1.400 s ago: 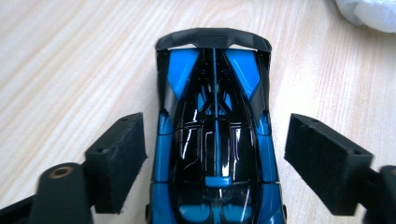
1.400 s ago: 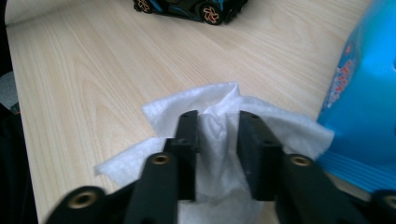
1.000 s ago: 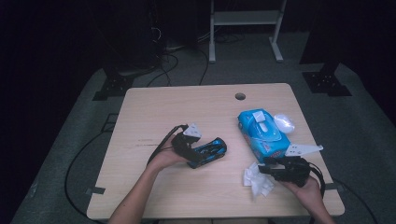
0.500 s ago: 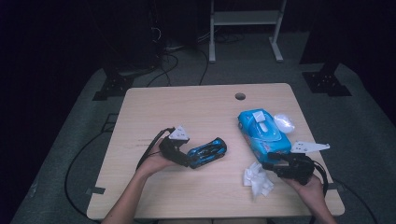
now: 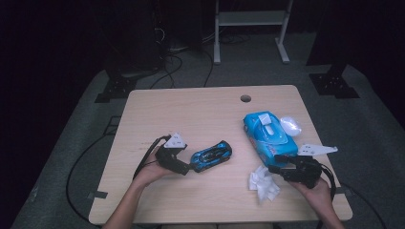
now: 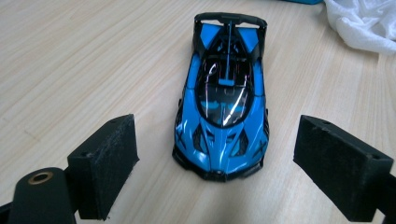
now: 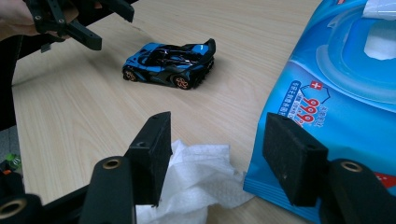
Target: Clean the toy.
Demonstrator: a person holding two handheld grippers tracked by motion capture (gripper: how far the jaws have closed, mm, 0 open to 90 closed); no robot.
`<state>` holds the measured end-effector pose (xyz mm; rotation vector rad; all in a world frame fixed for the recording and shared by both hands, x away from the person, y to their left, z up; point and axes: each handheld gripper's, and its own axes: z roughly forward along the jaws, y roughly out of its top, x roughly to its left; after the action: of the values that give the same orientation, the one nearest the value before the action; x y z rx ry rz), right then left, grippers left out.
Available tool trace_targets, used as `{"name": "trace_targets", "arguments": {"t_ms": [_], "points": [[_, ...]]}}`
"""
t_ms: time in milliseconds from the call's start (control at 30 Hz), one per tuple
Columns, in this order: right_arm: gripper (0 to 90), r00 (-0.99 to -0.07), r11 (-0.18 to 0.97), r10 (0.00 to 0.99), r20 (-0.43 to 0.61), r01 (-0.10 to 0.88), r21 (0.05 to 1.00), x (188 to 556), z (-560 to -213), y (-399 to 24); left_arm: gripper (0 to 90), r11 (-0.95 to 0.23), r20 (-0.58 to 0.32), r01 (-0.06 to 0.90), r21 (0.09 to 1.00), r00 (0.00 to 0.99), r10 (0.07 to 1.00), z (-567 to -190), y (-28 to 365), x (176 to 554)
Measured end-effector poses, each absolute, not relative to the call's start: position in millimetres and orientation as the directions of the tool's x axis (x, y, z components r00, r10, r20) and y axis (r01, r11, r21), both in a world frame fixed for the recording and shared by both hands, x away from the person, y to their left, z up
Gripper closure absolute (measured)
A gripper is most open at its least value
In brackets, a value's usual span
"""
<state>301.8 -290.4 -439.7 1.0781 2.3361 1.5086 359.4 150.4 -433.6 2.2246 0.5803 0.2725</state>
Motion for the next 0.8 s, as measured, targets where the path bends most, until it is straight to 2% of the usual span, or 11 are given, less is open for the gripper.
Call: {"name": "trace_targets", "arguments": {"t_ms": [800], "points": [[39.0, -0.726, 0.233, 0.644, 0.241, 0.486, 0.842, 301, -442, -290, 12.4, -0.528, -0.001, 0.337, 0.780, 0.844, 0.536, -440, 182, 335]]}}
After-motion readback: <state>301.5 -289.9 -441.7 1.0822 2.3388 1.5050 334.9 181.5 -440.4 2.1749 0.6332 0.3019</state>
